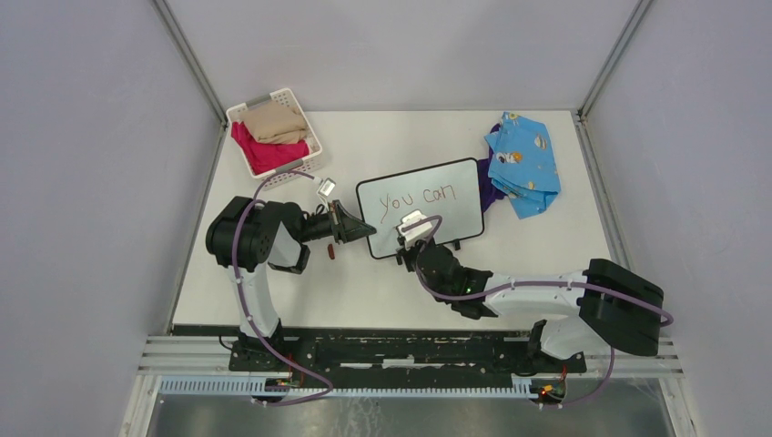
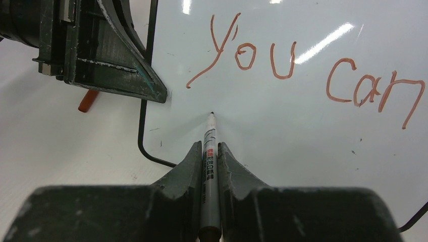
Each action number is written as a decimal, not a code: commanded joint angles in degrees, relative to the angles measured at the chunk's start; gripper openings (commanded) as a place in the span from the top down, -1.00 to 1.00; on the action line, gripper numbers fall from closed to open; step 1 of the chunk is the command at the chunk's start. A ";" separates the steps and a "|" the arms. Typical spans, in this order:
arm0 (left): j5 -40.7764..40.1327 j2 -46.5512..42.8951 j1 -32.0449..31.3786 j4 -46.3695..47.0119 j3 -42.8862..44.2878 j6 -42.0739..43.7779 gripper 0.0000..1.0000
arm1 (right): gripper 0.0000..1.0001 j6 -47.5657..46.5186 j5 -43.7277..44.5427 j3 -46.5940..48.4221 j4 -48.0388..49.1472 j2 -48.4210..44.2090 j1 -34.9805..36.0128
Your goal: Write a sentence on the whiteboard
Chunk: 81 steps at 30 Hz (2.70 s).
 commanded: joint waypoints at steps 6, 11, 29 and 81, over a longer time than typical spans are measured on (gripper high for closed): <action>0.49 -0.33 -0.23 2.09 0.10 1.98 0.96 | 1.00 2.26 -0.30 -2.11 0.22 -0.43 -0.23; 0.56 -0.37 -0.22 1.90 0.11 2.06 0.96 | 1.00 3.12 -0.35 -3.51 -0.30 -1.05 -0.32; 0.62 -0.45 -0.31 1.79 0.16 2.08 0.96 | 1.00 4.47 -1.92 -4.99 -0.40 -2.35 -0.21; 0.70 -0.30 -0.36 -0.08 0.31 3.03 0.96 | 1.00 2.10 -4.66 -3.56 -3.74 -3.82 -3.09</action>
